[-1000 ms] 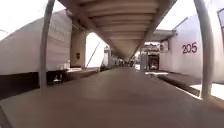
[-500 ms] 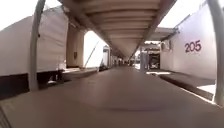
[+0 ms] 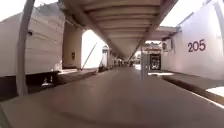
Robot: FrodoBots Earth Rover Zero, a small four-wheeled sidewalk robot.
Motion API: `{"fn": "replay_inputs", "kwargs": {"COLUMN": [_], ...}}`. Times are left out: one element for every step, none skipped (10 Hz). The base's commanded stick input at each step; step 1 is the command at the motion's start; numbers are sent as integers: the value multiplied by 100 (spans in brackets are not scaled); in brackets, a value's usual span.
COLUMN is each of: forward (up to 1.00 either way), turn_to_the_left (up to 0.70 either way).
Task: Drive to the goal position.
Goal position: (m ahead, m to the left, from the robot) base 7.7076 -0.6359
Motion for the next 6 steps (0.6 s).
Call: {"fn": "replay_inputs", "kwargs": {"forward": [70,70,70,70,70,70], "turn_to_the_left": [0,0,0,0,0,0]}}
